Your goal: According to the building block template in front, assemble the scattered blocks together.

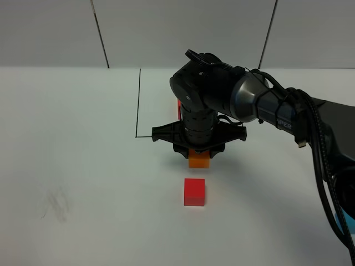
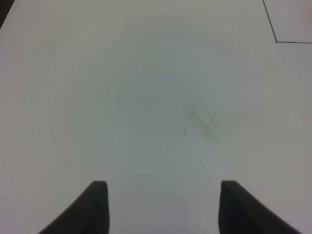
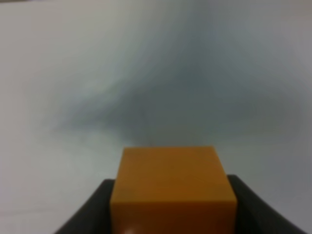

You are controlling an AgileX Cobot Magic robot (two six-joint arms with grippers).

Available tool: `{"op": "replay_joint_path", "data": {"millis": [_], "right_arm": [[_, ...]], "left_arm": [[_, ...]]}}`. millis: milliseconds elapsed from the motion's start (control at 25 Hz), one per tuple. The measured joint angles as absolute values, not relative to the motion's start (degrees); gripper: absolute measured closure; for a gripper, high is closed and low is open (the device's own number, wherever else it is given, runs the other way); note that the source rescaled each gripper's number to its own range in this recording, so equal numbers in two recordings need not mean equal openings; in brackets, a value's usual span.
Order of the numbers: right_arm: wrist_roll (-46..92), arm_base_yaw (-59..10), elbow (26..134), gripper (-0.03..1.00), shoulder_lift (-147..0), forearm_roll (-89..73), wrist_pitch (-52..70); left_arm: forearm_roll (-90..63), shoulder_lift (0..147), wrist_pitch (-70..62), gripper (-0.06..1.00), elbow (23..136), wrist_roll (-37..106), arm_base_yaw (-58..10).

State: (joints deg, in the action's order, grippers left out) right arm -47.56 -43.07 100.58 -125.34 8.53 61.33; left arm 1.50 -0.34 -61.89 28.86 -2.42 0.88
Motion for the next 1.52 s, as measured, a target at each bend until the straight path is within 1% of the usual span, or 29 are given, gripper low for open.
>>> {"op": "replay_joint_path", "data": {"millis": [1520], "right_arm": [[-48.33, -44.18, 100.58, 0.51, -129.27, 7.2, 59.85]], "left_arm": [[1.52, -0.34, -61.89, 0.37, 28.86, -2.42, 0.88]]}}
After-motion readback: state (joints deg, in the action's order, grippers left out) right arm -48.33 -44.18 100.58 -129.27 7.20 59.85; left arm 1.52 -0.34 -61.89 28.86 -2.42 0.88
